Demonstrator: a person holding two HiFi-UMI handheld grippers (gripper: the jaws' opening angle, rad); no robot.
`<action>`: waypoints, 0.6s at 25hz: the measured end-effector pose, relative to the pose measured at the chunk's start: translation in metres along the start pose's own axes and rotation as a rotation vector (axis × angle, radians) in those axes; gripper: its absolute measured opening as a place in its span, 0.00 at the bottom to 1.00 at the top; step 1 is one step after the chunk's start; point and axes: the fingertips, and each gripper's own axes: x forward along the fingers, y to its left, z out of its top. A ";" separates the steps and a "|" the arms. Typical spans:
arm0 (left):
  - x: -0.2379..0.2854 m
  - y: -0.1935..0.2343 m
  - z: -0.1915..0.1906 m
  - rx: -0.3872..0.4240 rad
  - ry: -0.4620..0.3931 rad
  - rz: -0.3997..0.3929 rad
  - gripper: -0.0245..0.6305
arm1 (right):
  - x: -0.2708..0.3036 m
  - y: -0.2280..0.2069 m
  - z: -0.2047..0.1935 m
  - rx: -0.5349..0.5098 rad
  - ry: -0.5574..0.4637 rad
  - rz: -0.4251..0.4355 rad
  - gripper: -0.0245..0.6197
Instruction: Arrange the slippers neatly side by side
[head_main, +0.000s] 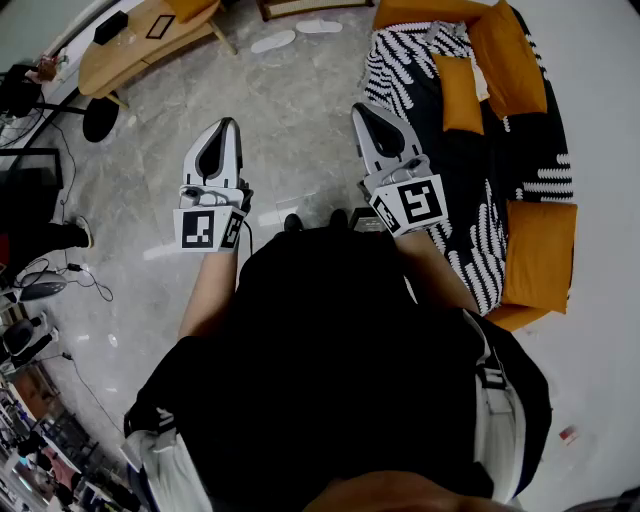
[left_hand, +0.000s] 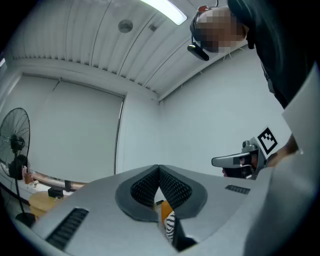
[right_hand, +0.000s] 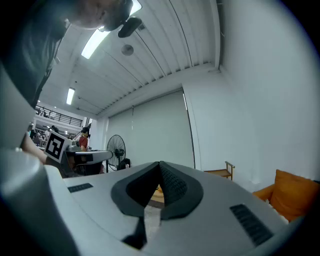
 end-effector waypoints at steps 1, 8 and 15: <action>-0.001 0.002 0.001 0.004 0.000 0.001 0.06 | -0.002 0.003 0.001 -0.009 0.000 -0.003 0.09; -0.018 0.017 -0.012 -0.057 0.031 0.032 0.06 | -0.012 0.008 -0.003 -0.022 0.023 -0.044 0.09; -0.033 0.017 -0.024 -0.112 0.028 0.050 0.06 | -0.022 0.023 0.003 -0.027 -0.010 0.006 0.09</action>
